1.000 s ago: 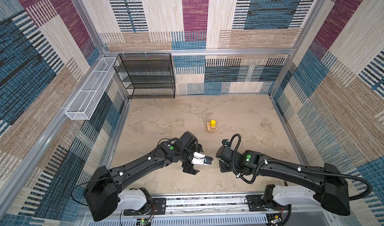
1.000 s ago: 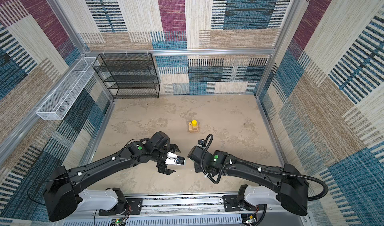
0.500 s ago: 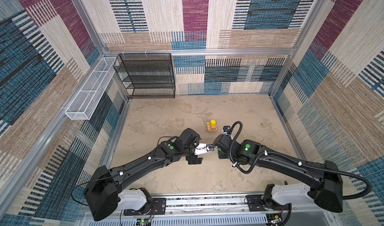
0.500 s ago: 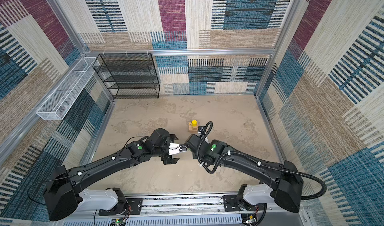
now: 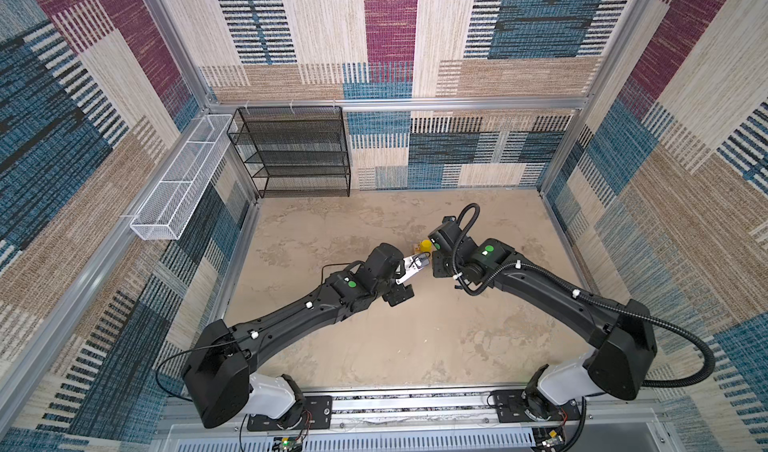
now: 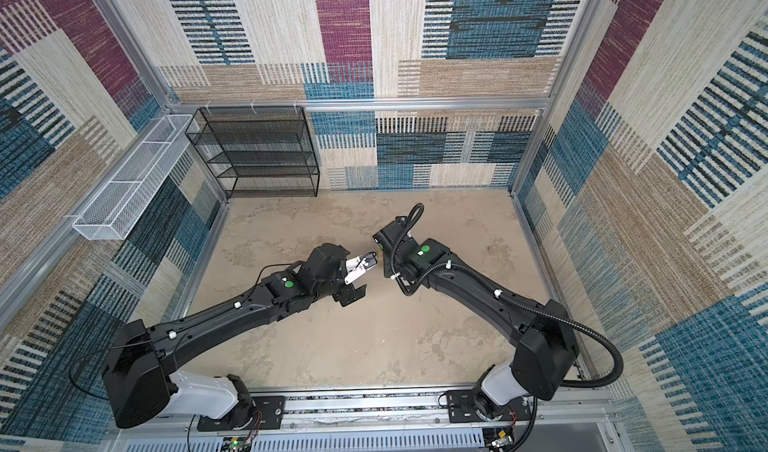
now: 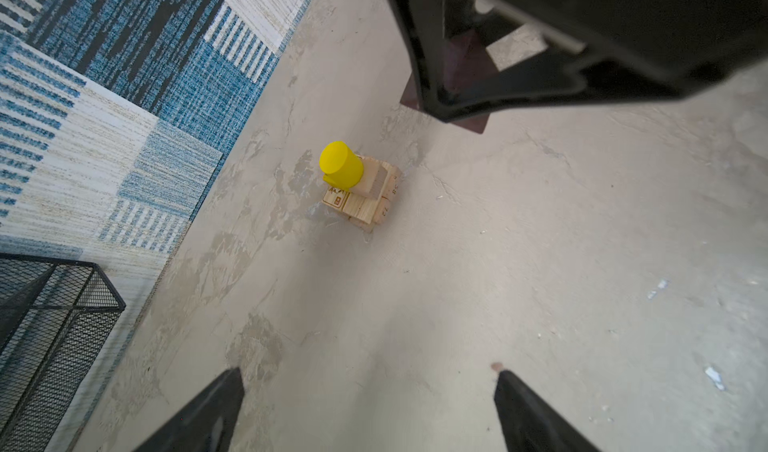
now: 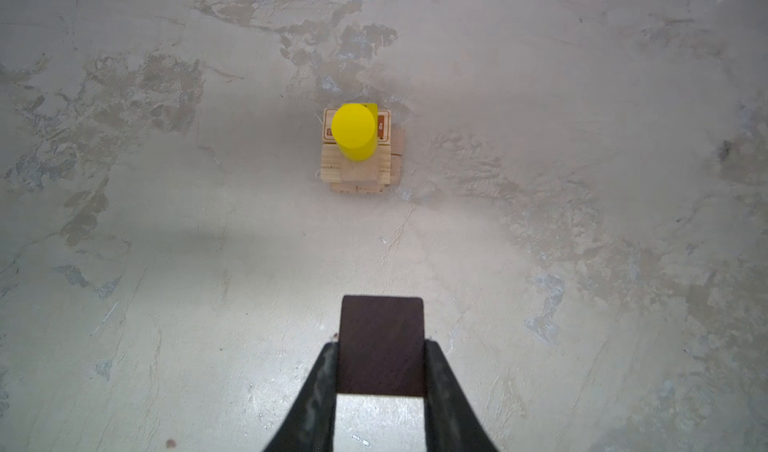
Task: Build the wood block tower
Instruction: 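Carry the maroon cube with the right gripper to above the stack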
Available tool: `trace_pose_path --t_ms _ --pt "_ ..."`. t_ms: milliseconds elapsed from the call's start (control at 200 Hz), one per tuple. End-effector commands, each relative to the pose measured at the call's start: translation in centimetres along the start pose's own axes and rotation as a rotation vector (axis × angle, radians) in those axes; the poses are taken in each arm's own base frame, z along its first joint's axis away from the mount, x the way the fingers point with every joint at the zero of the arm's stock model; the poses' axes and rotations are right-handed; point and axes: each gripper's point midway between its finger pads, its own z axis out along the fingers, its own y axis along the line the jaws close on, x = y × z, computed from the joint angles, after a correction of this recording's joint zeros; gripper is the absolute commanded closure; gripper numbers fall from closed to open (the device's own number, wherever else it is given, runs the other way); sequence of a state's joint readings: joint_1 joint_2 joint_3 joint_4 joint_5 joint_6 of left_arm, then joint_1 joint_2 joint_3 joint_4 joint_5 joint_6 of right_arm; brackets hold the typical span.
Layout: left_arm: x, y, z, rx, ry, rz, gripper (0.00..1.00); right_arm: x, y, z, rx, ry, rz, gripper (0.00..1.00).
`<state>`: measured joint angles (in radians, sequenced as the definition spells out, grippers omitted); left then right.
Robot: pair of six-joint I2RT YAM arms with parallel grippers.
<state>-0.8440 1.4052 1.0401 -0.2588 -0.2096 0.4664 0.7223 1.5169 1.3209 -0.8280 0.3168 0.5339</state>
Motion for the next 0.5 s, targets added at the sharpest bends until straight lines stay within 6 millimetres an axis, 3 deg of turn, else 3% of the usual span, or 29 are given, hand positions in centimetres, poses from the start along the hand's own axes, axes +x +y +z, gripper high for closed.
trace_pose_path --t_ms 0,491 --pt "-0.1 0.8 -0.1 -0.035 0.012 -0.074 0.01 -1.3 1.3 0.7 -0.053 0.009 -0.033 1.0" --pt "0.7 3.6 -0.5 -0.129 0.051 -0.179 0.01 -5.8 0.9 6.0 -0.009 0.116 -0.061 1.0"
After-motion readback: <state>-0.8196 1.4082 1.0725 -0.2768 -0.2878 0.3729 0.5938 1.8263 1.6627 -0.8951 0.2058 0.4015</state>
